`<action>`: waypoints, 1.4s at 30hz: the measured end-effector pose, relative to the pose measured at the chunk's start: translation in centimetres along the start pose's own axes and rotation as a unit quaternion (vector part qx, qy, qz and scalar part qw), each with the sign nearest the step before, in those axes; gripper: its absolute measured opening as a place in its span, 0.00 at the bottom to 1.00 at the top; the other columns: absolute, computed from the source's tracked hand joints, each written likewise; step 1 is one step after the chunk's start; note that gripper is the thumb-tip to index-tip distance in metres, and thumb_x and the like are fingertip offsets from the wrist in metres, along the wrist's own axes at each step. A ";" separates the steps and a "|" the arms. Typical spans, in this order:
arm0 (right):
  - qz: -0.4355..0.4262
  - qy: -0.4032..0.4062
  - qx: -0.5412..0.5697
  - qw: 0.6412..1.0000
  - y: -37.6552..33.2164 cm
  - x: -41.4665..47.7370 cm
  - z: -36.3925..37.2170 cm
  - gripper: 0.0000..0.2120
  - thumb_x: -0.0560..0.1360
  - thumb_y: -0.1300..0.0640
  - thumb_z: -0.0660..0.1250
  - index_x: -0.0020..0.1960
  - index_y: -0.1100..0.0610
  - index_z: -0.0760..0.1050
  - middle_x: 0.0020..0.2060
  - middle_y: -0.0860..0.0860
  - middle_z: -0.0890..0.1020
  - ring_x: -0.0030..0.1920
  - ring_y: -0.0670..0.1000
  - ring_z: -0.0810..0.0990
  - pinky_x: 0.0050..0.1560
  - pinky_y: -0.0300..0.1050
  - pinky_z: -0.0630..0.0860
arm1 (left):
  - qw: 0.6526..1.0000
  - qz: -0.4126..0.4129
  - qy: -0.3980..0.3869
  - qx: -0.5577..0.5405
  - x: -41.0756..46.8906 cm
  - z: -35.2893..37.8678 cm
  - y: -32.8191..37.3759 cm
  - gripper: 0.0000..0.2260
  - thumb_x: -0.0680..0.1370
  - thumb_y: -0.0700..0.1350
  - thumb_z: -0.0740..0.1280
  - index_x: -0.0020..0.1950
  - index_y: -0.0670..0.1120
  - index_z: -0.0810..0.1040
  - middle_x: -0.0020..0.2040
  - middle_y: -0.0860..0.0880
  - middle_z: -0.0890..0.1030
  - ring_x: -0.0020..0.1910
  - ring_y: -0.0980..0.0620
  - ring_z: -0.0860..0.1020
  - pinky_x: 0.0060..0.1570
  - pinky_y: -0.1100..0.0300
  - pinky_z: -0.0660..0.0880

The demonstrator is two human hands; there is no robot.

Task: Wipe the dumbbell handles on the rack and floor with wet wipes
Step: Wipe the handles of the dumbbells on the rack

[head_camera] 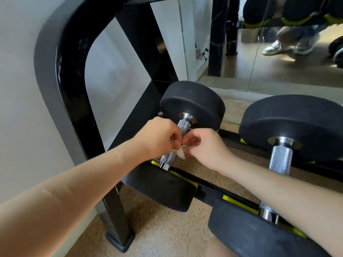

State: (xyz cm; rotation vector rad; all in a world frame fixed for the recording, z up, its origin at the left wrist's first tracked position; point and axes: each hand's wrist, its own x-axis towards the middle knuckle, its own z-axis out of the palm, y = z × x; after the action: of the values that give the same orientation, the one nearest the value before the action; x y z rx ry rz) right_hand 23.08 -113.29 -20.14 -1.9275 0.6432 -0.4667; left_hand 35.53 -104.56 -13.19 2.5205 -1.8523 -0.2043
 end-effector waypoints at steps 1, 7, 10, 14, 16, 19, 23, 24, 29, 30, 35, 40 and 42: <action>-0.018 0.005 -0.014 1.000 0.1 -0.1 0.4 0.06 0.66 0.62 0.76 0.40 0.54 0.81 0.35 0.47 0.83 0.36 0.43 0.80 0.38 0.38 0.75 | 1.000 -0.002 -0.004 -0.008 -0.3 0.1 -0.2 0.05 0.72 0.44 0.73 0.43 0.55 0.83 0.32 0.59 0.74 0.36 0.60 0.73 0.34 0.68 0.66; -0.214 -0.012 -0.116 0.970 0.1 -1.3 1.8 0.04 0.69 0.59 0.74 0.43 0.57 0.80 0.35 0.47 0.77 0.35 0.46 0.74 0.36 0.41 0.72 | 0.997 -0.029 -0.073 -0.027 -0.7 -0.7 -1.6 0.09 0.66 0.47 0.79 0.34 0.56 0.79 0.35 0.57 0.79 0.37 0.60 0.76 0.37 0.70 0.72; -0.275 -0.044 -0.135 0.951 -0.2 -0.7 2.1 0.07 0.72 0.58 0.72 0.50 0.56 0.80 0.39 0.48 0.76 0.38 0.48 0.75 0.37 0.41 0.71 | 0.991 -0.093 -0.057 -0.074 -1.0 -0.1 -2.5 0.12 0.66 0.38 0.76 0.34 0.54 0.78 0.32 0.57 0.78 0.34 0.59 0.75 0.33 0.72 0.69; -0.354 -0.083 -0.207 0.908 -0.5 0.1 1.9 0.13 0.75 0.54 0.60 0.44 0.58 0.82 0.38 0.51 0.76 0.36 0.55 0.77 0.34 0.49 0.76 | 0.955 -0.149 -0.116 -0.228 -2.1 -1.1 -3.0 0.13 0.69 0.36 0.76 0.47 0.50 0.81 0.37 0.52 0.85 0.38 0.55 0.83 0.45 0.61 0.79; -0.382 -0.049 -0.250 0.888 -0.5 1.3 1.1 0.14 0.75 0.57 0.58 0.41 0.60 0.81 0.37 0.53 0.76 0.32 0.56 0.76 0.30 0.50 0.76 | 0.953 -0.147 -0.086 -0.250 -3.3 -1.6 -3.2 0.13 0.73 0.39 0.74 0.53 0.52 0.80 0.39 0.54 0.85 0.40 0.61 0.83 0.51 0.60 0.79; -0.347 0.063 -0.265 0.897 -0.1 3.2 -1.1 0.13 0.77 0.58 0.60 0.44 0.61 0.82 0.39 0.55 0.79 0.35 0.58 0.79 0.33 0.53 0.77 | 0.965 -0.136 0.004 -0.225 -5.8 -1.0 -2.7 0.06 0.76 0.49 0.71 0.52 0.57 0.82 0.45 0.59 0.84 0.46 0.63 0.81 0.55 0.59 0.77; -0.382 -0.072 -0.238 0.890 -0.3 0.5 1.1 0.09 0.76 0.61 0.60 0.42 0.60 0.78 0.37 0.55 0.76 0.34 0.61 0.77 0.33 0.55 0.75 | 0.952 -0.160 0.085 -0.245 -7.7 1.0 -1.8 0.08 0.79 0.50 0.64 0.47 0.57 0.83 0.44 0.59 0.83 0.47 0.59 0.79 0.53 0.55 0.76; -0.386 -0.090 -0.245 0.885 -0.4 0.4 1.2 0.10 0.77 0.60 0.59 0.43 0.60 0.78 0.37 0.55 0.76 0.34 0.60 0.77 0.32 0.55 0.75 | 0.947 -0.169 0.097 -0.254 -7.8 1.2 -1.7 0.09 0.79 0.49 0.64 0.46 0.56 0.83 0.43 0.58 0.83 0.46 0.58 0.79 0.52 0.54 0.76; -0.356 0.080 -0.287 0.886 -0.3 2.9 0.1 0.09 0.75 0.60 0.62 0.40 0.60 0.79 0.34 0.55 0.76 0.29 0.61 0.76 0.26 0.52 0.75 | 0.945 -0.174 0.095 -0.259 -7.8 1.4 -1.7 0.10 0.80 0.47 0.62 0.46 0.57 0.83 0.44 0.61 0.82 0.46 0.59 0.79 0.52 0.54 0.76; -0.364 0.064 -0.278 0.887 -0.3 2.2 0.9 0.10 0.76 0.60 0.61 0.39 0.60 0.78 0.33 0.55 0.75 0.29 0.62 0.76 0.25 0.52 0.74 | 0.947 -0.171 0.091 -0.255 -7.7 1.4 -1.8 0.10 0.80 0.47 0.62 0.47 0.57 0.83 0.44 0.60 0.82 0.45 0.58 0.79 0.52 0.54 0.76; -0.377 0.062 -0.322 0.866 -0.7 3.2 0.7 0.13 0.79 0.57 0.63 0.37 0.57 0.77 0.28 0.52 0.75 0.25 0.56 0.75 0.23 0.46 0.72 | 0.966 -0.129 0.060 -0.214 -5.4 0.4 -1.7 0.12 0.78 0.43 0.64 0.54 0.59 0.81 0.46 0.61 0.80 0.45 0.61 0.78 0.48 0.65 0.74; -0.275 0.118 -0.359 0.884 -0.9 4.0 0.7 0.06 0.77 0.60 0.66 0.43 0.61 0.79 0.32 0.56 0.81 0.31 0.60 0.81 0.29 0.46 0.75 | 0.981 -0.089 0.087 -0.150 0.5 -0.1 -1.1 0.10 0.79 0.46 0.63 0.49 0.52 0.84 0.44 0.51 0.83 0.44 0.52 0.80 0.46 0.54 0.78; -0.238 0.101 -0.353 0.899 -0.9 3.7 0.7 0.09 0.80 0.57 0.61 0.50 0.60 0.78 0.39 0.55 0.82 0.38 0.57 0.82 0.36 0.49 0.78 | 0.982 -0.099 0.076 -0.143 2.2 0.0 -1.6 0.11 0.79 0.47 0.63 0.45 0.49 0.84 0.41 0.49 0.83 0.42 0.49 0.80 0.45 0.52 0.79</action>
State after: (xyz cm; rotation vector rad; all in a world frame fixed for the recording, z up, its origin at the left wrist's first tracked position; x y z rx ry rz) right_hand 26.54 -114.81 -19.49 -2.7798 0.4983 -0.8289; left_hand 37.67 -106.22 -13.52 2.4398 -1.4064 -0.2503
